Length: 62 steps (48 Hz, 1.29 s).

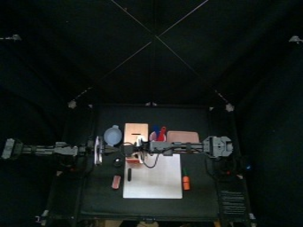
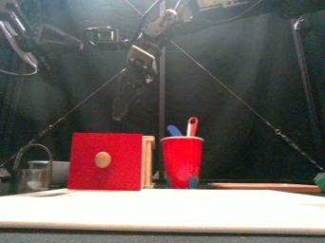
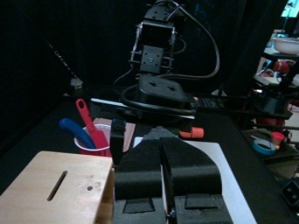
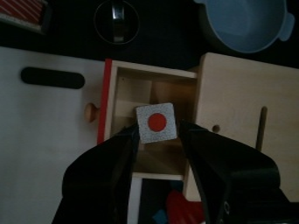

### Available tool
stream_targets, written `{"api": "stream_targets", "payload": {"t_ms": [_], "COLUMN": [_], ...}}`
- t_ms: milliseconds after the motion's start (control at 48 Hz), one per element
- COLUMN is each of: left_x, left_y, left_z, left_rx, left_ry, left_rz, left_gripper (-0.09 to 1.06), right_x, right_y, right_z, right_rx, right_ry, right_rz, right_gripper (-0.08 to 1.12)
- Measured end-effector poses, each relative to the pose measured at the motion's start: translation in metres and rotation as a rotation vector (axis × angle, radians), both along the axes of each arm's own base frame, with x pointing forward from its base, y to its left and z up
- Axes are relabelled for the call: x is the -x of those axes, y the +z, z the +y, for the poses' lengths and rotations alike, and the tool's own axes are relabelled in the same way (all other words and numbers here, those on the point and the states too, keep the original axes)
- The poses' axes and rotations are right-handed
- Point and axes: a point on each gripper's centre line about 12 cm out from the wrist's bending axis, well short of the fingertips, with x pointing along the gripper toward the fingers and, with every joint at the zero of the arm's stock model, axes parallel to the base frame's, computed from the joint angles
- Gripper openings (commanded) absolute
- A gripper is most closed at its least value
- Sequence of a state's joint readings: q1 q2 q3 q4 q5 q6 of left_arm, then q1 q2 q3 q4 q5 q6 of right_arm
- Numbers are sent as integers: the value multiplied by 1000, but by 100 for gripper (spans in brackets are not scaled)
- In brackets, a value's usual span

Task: Place sushi on board then cut the sushi with the knife then place the pieces on the plate
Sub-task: Place the sushi on the board

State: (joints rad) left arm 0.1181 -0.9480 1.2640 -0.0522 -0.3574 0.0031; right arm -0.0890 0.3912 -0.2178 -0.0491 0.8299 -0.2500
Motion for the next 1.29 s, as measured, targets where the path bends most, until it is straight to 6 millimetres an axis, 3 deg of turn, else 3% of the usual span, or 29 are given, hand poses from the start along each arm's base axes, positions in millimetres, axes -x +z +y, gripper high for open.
{"api": "stream_targets", "payload": {"t_ms": [188,333,583,1062,1292], "left_x": [5,10,20,21,22], "left_y": [-6,-6,-6,-8,-10], "left_z": [21,35,59,61,61], "left_rx": [4,4,3,2,4], "left_ry": [109,189,325,336,339], "left_rz": [12,13,7,4,10], "left_gripper": [6,6,6,6,6], "right_x": [1,1,0,0,-2], "right_y": [-1,-1,-20,-40,-46], "right_z": [0,-2,-13,-13,-13], "right_rx": [-6,-4,36,59,67], "right_ry": [-3,-6,-9,5,6], "right_rz": [12,12,55,108,113], "right_gripper": [91,92,91,90,75]}}
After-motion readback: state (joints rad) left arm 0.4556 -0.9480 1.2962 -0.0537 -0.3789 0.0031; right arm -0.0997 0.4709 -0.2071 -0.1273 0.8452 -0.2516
